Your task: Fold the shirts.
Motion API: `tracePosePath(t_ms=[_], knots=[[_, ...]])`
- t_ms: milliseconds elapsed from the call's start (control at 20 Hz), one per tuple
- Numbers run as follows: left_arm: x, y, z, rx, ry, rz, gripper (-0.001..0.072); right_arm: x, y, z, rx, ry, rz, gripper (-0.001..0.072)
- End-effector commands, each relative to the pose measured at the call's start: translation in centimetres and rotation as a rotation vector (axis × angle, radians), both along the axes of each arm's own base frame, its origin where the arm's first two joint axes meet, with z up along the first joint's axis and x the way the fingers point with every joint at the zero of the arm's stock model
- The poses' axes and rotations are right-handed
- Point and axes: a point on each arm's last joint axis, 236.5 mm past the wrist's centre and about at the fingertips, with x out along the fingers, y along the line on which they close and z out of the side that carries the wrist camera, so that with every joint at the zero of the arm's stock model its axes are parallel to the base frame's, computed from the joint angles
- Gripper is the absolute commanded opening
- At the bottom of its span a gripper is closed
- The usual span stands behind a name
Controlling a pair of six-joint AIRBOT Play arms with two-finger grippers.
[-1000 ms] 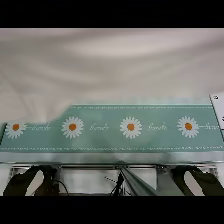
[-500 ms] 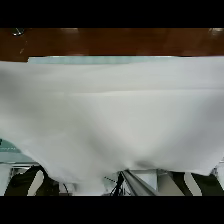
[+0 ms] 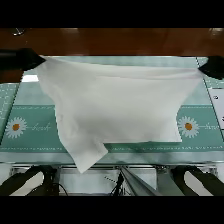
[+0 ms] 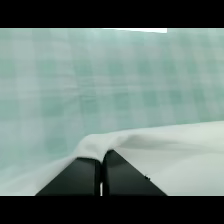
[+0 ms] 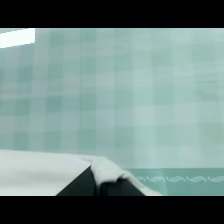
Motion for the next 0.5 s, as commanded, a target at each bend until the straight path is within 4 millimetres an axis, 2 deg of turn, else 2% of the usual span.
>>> tracePosePath(t_ms=[0,150,250,350,450], knots=[[7.3,-0.8,-7.7,-0.045,0.058,0.075,0.0028,8.0,-1.0,-7.5,0.081,0.051,-0.045,0.0021],[10.9,-0.1,-12.3,-0.099,0.126,0.177,0.0028,13.9,-0.8,-11.6,0.175,0.096,-0.060,0.0021],[11.9,0.4,-14.9,-0.119,0.164,0.223,0.0028,16.6,-0.8,-13.9,0.212,0.120,-0.062,0.0022],[11.5,0.1,-17.2,-0.115,0.222,0.213,0.0028,17.5,-0.7,-16.1,0.246,0.171,-0.082,0.0021],[10.4,-0.5,-19.0,-0.112,0.291,0.179,0.0028,17.4,-0.6,-17.6,0.249,0.207,-0.073,0.0022]])
